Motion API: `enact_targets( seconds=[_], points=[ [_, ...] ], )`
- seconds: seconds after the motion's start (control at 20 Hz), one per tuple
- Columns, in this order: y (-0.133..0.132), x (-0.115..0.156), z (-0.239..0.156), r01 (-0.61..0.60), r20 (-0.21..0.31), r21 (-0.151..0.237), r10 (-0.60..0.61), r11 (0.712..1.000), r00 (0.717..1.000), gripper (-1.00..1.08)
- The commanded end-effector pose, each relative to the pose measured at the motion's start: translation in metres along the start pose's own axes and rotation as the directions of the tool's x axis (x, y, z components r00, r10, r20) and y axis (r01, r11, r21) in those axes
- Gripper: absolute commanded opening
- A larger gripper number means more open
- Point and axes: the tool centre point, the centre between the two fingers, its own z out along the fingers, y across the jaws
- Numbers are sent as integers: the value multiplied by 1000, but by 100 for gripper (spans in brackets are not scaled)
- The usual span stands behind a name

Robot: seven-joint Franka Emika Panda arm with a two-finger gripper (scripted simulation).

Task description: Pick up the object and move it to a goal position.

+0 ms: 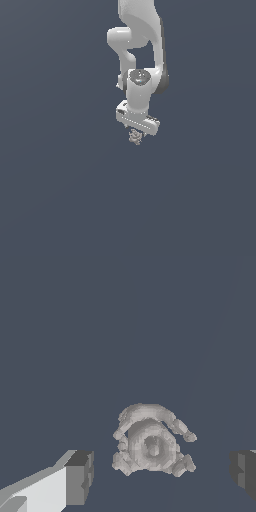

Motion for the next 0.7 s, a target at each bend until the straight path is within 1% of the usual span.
enact_targets(
  seconds=[0.0,0.4,0.65],
  points=[
    [0,-4,3,-19,1,0,19,1000,1000,100],
    [0,-6,6,-24,2,-1,24,1000,1000,100],
    [1,-6,23,-26,2,-1,26,1000,1000,100]
  ],
)
